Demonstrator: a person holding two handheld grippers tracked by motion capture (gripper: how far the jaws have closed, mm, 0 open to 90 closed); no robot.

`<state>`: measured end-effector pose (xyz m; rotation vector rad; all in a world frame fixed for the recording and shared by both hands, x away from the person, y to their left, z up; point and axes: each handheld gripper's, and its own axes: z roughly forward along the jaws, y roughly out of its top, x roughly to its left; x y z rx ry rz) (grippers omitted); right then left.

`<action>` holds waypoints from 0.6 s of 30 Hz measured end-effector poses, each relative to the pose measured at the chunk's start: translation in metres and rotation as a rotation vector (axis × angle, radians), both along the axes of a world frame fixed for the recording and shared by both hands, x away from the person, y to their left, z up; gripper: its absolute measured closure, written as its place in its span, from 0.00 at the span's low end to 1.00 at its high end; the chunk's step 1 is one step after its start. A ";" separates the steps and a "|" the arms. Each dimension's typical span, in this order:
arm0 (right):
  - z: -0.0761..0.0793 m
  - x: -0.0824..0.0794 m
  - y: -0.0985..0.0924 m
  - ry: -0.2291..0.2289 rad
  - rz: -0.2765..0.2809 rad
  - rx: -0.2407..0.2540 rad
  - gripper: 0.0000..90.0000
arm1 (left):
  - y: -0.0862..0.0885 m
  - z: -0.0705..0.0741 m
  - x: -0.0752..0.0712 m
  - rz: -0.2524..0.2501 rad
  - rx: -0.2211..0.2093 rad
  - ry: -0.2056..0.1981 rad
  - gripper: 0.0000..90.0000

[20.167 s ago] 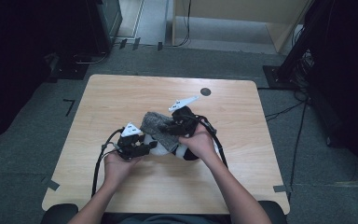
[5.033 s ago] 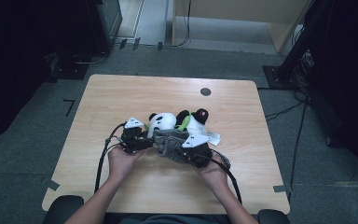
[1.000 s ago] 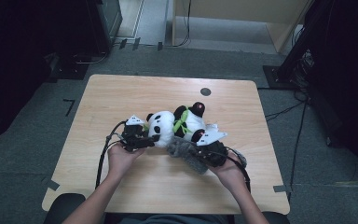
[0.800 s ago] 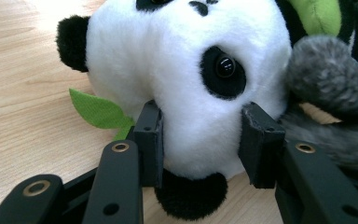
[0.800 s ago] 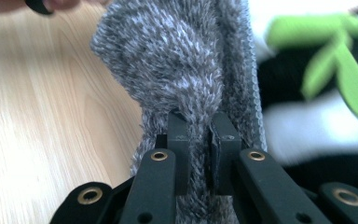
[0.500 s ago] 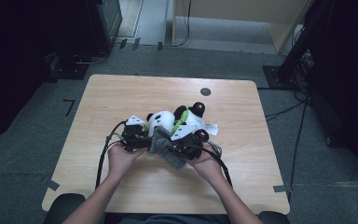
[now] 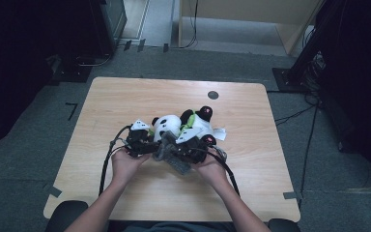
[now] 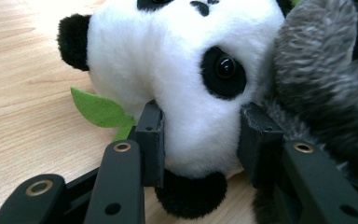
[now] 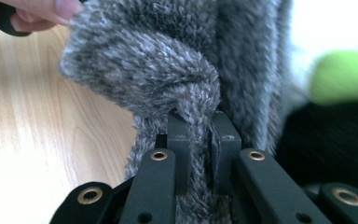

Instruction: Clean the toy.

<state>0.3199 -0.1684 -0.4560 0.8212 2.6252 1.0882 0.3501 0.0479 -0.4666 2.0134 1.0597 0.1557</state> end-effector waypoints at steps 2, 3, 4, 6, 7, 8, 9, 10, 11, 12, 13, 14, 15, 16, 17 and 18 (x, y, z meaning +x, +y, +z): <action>0.002 -0.001 -0.008 -0.001 -0.017 -0.002 0.92 | 0.000 0.000 0.000 -0.004 0.000 -0.001 0.64; 0.003 -0.001 -0.012 -0.004 -0.024 0.000 0.92 | 0.000 0.000 0.000 -0.004 0.000 -0.002 0.64; 0.004 -0.001 -0.016 -0.006 -0.032 -0.001 0.92 | 0.000 0.000 0.000 -0.005 0.000 -0.002 0.64; 0.005 -0.001 -0.025 -0.007 -0.051 0.001 0.92 | 0.001 0.000 0.001 -0.007 0.000 -0.003 0.64; 0.005 -0.001 -0.029 -0.008 -0.060 0.006 0.92 | 0.001 0.000 0.001 -0.008 -0.001 -0.004 0.64; 0.005 -0.001 -0.034 -0.009 -0.066 0.009 0.92 | 0.001 -0.001 0.001 -0.010 -0.002 -0.004 0.64; 0.005 -0.002 -0.037 -0.007 -0.070 0.013 0.92 | 0.000 -0.001 0.001 -0.011 -0.002 -0.006 0.64; 0.005 -0.003 -0.040 -0.009 -0.074 0.015 0.92 | 0.000 -0.001 0.000 -0.012 -0.002 -0.007 0.64; 0.005 -0.004 -0.041 -0.011 -0.075 0.012 0.92 | 0.000 -0.001 0.000 -0.014 -0.001 -0.008 0.64; 0.005 -0.005 -0.042 -0.017 -0.073 0.006 0.92 | 0.000 -0.001 0.000 -0.017 0.002 -0.008 0.64; 0.005 -0.006 -0.043 -0.022 -0.072 -0.002 0.92 | 0.001 -0.001 0.000 -0.018 0.002 -0.009 0.64; 0.005 -0.007 -0.044 -0.023 -0.074 -0.008 0.92 | 0.001 -0.001 0.000 -0.019 0.001 -0.009 0.64; 0.006 -0.008 -0.045 -0.027 -0.072 -0.012 0.92 | 0.001 -0.001 0.000 -0.021 0.001 -0.009 0.64; 0.006 -0.009 -0.047 -0.024 -0.076 -0.011 0.92 | 0.001 -0.001 0.001 -0.022 0.000 -0.011 0.64; 0.006 -0.009 -0.049 -0.027 -0.072 -0.004 0.92 | 0.001 -0.001 0.001 -0.026 0.002 -0.012 0.64; 0.006 -0.010 -0.052 -0.026 -0.077 0.007 0.92 | 0.002 -0.001 0.001 -0.027 0.002 -0.013 0.64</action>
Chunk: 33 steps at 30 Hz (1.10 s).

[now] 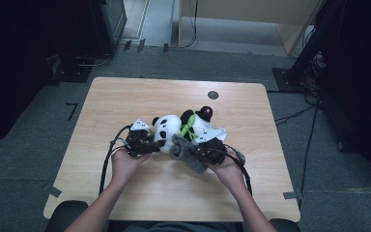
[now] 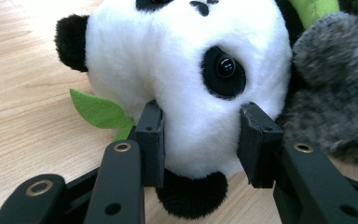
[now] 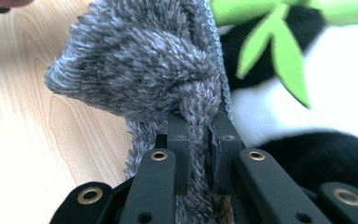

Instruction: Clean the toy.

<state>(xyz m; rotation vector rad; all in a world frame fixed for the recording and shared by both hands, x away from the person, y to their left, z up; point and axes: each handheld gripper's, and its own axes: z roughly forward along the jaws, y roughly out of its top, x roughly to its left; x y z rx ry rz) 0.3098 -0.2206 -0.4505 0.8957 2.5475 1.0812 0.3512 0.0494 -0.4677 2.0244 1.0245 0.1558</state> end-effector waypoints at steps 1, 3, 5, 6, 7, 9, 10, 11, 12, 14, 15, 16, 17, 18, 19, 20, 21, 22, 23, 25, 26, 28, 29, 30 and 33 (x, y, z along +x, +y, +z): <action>0.000 -0.001 -0.004 0.003 -0.008 0.015 0.92 | 0.000 0.000 0.000 0.001 -0.004 0.001 0.64; 0.000 -0.002 -0.012 0.008 -0.021 0.039 0.92 | 0.001 0.000 0.001 0.000 -0.005 0.002 0.64; 0.001 -0.002 -0.021 0.014 -0.038 0.062 0.92 | 0.001 0.000 0.001 0.002 -0.011 0.007 0.64; 0.002 -0.002 -0.026 0.016 -0.050 0.074 0.92 | 0.001 0.000 0.002 0.002 -0.013 0.008 0.64; 0.003 -0.002 -0.031 0.015 -0.060 0.081 0.92 | 0.001 0.000 0.002 0.001 -0.014 0.010 0.64; 0.004 -0.003 -0.039 0.014 -0.077 0.078 0.92 | 0.001 0.000 0.002 -0.001 -0.014 0.012 0.65; 0.004 -0.003 -0.042 0.016 -0.084 0.076 0.92 | 0.002 0.000 0.002 -0.001 -0.015 0.013 0.65; 0.004 -0.003 -0.045 0.019 -0.090 0.077 0.92 | 0.002 0.000 0.002 -0.002 -0.016 0.014 0.65; 0.004 -0.003 -0.049 0.024 -0.099 0.079 0.92 | 0.002 0.000 0.002 -0.003 -0.017 0.014 0.65; 0.004 -0.002 -0.054 0.024 -0.100 0.081 0.92 | 0.002 0.000 0.003 -0.005 -0.018 0.015 0.65; 0.004 -0.001 -0.056 0.029 -0.105 0.082 0.92 | 0.002 0.000 0.003 -0.007 -0.018 0.015 0.65; 0.004 -0.001 -0.057 0.032 -0.106 0.084 0.92 | 0.002 0.000 0.003 -0.008 -0.018 0.015 0.65; 0.004 -0.001 -0.059 0.037 -0.107 0.086 0.92 | 0.002 0.000 0.003 -0.008 -0.019 0.015 0.65; 0.004 -0.001 -0.060 0.042 -0.109 0.085 0.92 | 0.002 0.000 0.003 -0.009 -0.019 0.015 0.65; 0.004 0.000 -0.061 0.045 -0.109 0.084 0.91 | 0.002 0.000 0.003 -0.011 -0.019 0.016 0.65; 0.004 0.000 -0.062 0.046 -0.108 0.083 0.91 | 0.003 0.000 0.003 -0.012 -0.020 0.017 0.65; 0.004 0.000 -0.065 0.051 -0.112 0.081 0.91 | 0.003 0.000 0.003 -0.012 -0.020 0.018 0.65; 0.004 0.000 -0.067 0.054 -0.117 0.082 0.91 | 0.003 0.000 0.003 -0.013 -0.020 0.018 0.65; 0.004 0.000 -0.069 0.057 -0.121 0.081 0.91 | 0.003 0.000 0.004 -0.013 -0.020 0.018 0.65; 0.005 0.000 -0.074 0.064 -0.135 0.078 0.91 | 0.003 0.000 0.004 -0.011 -0.020 0.019 0.65; 0.004 0.000 -0.077 0.063 -0.145 0.074 0.91 | 0.004 0.000 0.004 -0.009 -0.021 0.020 0.65; 0.004 0.000 -0.084 0.070 -0.172 0.062 0.91 | 0.005 0.000 0.005 -0.009 -0.020 0.018 0.65; 0.003 0.001 -0.086 0.072 -0.182 0.060 0.91 | 0.006 0.000 0.005 -0.011 -0.017 0.015 0.65; 0.003 0.001 -0.090 0.074 -0.197 0.056 0.91 | 0.007 0.000 0.006 -0.011 -0.017 0.016 0.65; 0.003 0.003 -0.101 0.071 -0.256 0.069 0.91 | 0.009 0.001 0.007 -0.015 -0.014 0.017 0.66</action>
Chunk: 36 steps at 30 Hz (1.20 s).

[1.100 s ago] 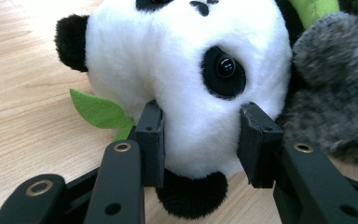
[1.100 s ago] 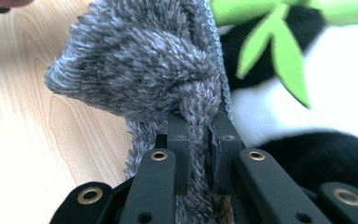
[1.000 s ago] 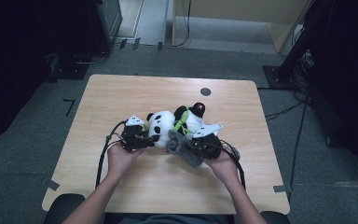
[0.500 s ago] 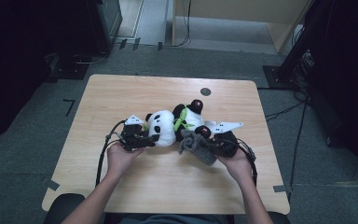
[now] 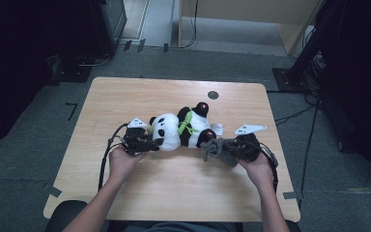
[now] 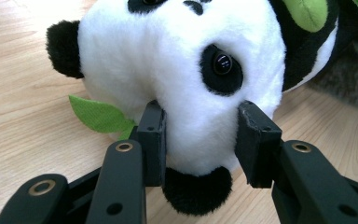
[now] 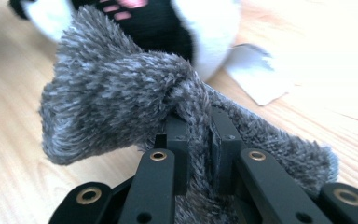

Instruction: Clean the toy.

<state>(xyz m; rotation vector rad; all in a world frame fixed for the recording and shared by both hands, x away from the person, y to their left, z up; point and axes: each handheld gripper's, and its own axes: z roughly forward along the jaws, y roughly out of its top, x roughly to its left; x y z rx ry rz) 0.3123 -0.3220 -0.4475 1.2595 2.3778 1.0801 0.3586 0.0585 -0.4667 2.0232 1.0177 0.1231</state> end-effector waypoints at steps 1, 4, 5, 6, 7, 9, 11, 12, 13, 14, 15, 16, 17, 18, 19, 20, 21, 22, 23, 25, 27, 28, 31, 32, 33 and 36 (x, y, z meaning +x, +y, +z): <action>0.000 0.001 -0.003 -0.005 -0.012 0.006 0.91 | 0.000 0.000 0.000 -0.002 0.000 0.000 0.66; 0.003 0.001 -0.008 -0.016 -0.039 0.013 0.91 | 0.002 0.000 0.001 -0.014 0.000 0.000 0.66; 0.004 0.002 -0.010 -0.026 -0.047 0.011 0.91 | 0.002 0.001 0.001 -0.023 -0.004 0.000 0.66; 0.006 0.002 -0.011 -0.033 -0.054 0.009 0.91 | 0.002 0.002 0.000 -0.030 -0.004 -0.004 0.66; 0.008 0.002 -0.013 -0.041 -0.064 0.007 0.91 | 0.003 0.002 -0.001 -0.036 -0.009 -0.006 0.66; 0.014 0.004 -0.018 -0.068 -0.087 0.014 0.91 | 0.004 0.004 -0.003 -0.047 -0.008 -0.014 0.67; 0.020 0.006 -0.023 -0.091 -0.116 0.033 0.91 | 0.005 0.004 -0.004 -0.059 -0.004 -0.017 0.68; 0.025 0.007 -0.025 -0.101 -0.132 0.051 0.92 | 0.006 0.004 -0.004 -0.066 -0.004 -0.017 0.68; 0.029 0.008 -0.027 -0.115 -0.144 0.065 0.92 | 0.006 0.004 -0.005 -0.069 -0.005 -0.015 0.68; 0.033 0.010 -0.027 -0.125 -0.151 0.082 0.92 | 0.006 0.004 -0.005 -0.075 -0.006 -0.011 0.68; 0.037 0.012 -0.025 -0.132 -0.145 0.094 0.92 | 0.006 0.004 -0.006 -0.079 -0.010 -0.008 0.68; 0.040 0.014 -0.022 -0.134 -0.135 0.102 0.92 | 0.006 0.004 -0.006 -0.081 -0.012 -0.007 0.68; 0.041 0.016 -0.018 -0.136 -0.121 0.104 0.92 | 0.006 0.003 -0.006 -0.083 -0.013 -0.004 0.68; 0.042 0.018 -0.012 -0.138 -0.106 0.105 0.92 | 0.006 0.003 -0.007 -0.085 -0.013 -0.002 0.68; 0.042 0.021 -0.005 -0.137 -0.083 0.103 0.92 | 0.006 0.003 -0.007 -0.085 -0.015 -0.001 0.68; 0.042 0.023 0.000 -0.138 -0.073 0.100 0.92 | 0.006 0.003 -0.007 -0.085 -0.017 -0.002 0.68; 0.042 0.026 0.006 -0.135 -0.056 0.098 0.92 | 0.006 0.002 -0.007 -0.085 -0.016 -0.001 0.68; 0.042 0.028 0.012 -0.133 -0.041 0.094 0.92 | 0.006 0.002 -0.008 -0.086 -0.017 0.000 0.68; 0.042 0.031 0.018 -0.131 -0.028 0.094 0.92 | 0.006 0.002 -0.008 -0.085 -0.017 0.000 0.68; 0.042 0.035 0.029 -0.130 -0.004 0.090 0.92 | 0.006 0.001 -0.009 -0.085 -0.022 0.004 0.67; 0.042 0.038 0.036 -0.125 0.017 0.092 0.92 | 0.007 0.000 -0.009 -0.082 -0.026 0.008 0.67; 0.041 0.040 0.040 -0.124 0.027 0.088 0.92 | 0.007 0.000 -0.009 -0.080 -0.029 0.008 0.66; 0.035 0.045 0.048 -0.100 0.051 0.079 0.92 | 0.008 -0.001 -0.010 -0.078 -0.027 0.001 0.65; 0.033 0.046 0.048 -0.094 0.054 0.079 0.91 | 0.008 -0.002 -0.010 -0.078 -0.027 -0.001 0.65; 0.030 0.047 0.049 -0.086 0.057 0.080 0.91 | 0.008 -0.002 -0.011 -0.077 -0.027 -0.003 0.65; 0.023 0.050 0.050 -0.063 0.055 0.094 0.91 | 0.007 -0.003 -0.011 -0.074 -0.029 -0.012 0.64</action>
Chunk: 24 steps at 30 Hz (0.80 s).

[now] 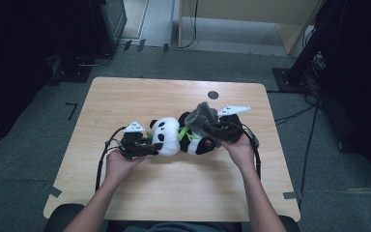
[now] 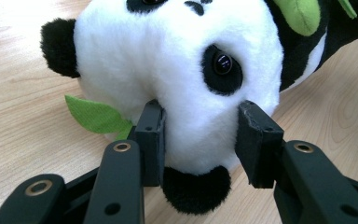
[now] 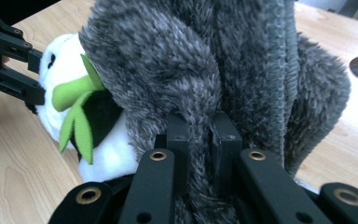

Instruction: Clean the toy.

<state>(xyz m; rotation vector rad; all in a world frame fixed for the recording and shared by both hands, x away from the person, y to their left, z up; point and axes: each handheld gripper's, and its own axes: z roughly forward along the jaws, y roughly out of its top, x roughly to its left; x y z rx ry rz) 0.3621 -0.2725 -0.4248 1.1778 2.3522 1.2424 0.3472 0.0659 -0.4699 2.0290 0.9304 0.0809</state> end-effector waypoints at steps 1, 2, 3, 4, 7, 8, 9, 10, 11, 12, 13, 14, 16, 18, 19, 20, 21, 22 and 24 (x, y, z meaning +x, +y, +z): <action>-0.002 0.001 0.000 0.006 0.000 0.005 0.91 | 0.000 0.000 0.000 0.000 0.001 -0.003 0.64; -0.003 0.001 -0.001 0.009 -0.002 0.008 0.91 | 0.000 0.000 0.000 0.001 0.000 -0.006 0.63; -0.004 0.001 -0.001 0.008 -0.002 0.005 0.91 | 0.000 -0.001 -0.001 0.001 -0.001 -0.009 0.63; -0.006 0.001 -0.001 0.011 -0.002 0.003 0.91 | 0.000 -0.001 -0.001 0.000 -0.001 -0.013 0.63; -0.010 0.001 -0.002 0.013 -0.007 0.003 0.91 | 0.000 -0.002 -0.001 0.001 0.000 -0.020 0.62; -0.011 0.001 -0.002 0.020 -0.011 0.007 0.91 | 0.000 -0.002 0.000 0.003 0.000 -0.026 0.62; -0.012 0.001 -0.003 0.024 -0.012 0.004 0.91 | 0.001 -0.002 0.000 0.003 -0.004 -0.026 0.62; -0.012 0.001 -0.004 0.027 -0.016 0.000 0.91 | 0.001 -0.003 0.000 0.003 -0.004 -0.027 0.62; -0.013 0.001 -0.004 0.023 -0.015 -0.006 0.91 | 0.001 -0.003 0.000 0.005 -0.004 -0.030 0.61; -0.015 0.000 -0.005 0.019 -0.019 -0.010 0.91 | 0.001 -0.003 0.000 0.004 -0.004 -0.030 0.61; -0.016 0.000 -0.006 0.024 -0.024 -0.005 0.91 | 0.001 -0.003 0.000 0.005 -0.004 -0.034 0.61; -0.018 0.000 -0.008 0.030 -0.029 -0.001 0.91 | 0.001 -0.003 0.000 0.006 -0.004 -0.035 0.61; -0.020 -0.001 -0.010 0.040 -0.037 -0.008 0.91 | 0.002 -0.004 0.001 0.009 -0.006 -0.034 0.61; -0.022 -0.001 -0.013 0.052 -0.046 -0.018 0.91 | 0.002 -0.004 0.001 0.009 -0.009 -0.033 0.60; -0.023 -0.001 -0.014 0.057 -0.051 -0.022 0.91 | 0.002 -0.004 0.002 0.011 -0.010 -0.033 0.60; -0.024 -0.001 -0.015 0.061 -0.055 -0.031 0.91 | 0.002 -0.004 0.002 0.014 -0.011 -0.032 0.60; -0.025 0.000 -0.016 0.061 -0.060 -0.040 0.91 | 0.002 -0.004 0.002 0.017 -0.015 -0.030 0.60; -0.025 0.000 -0.018 0.067 -0.065 -0.049 0.91 | 0.003 -0.004 0.002 0.019 -0.015 -0.029 0.60; -0.026 0.001 -0.023 0.072 -0.083 -0.051 0.91 | 0.003 -0.004 0.003 0.020 -0.017 -0.027 0.60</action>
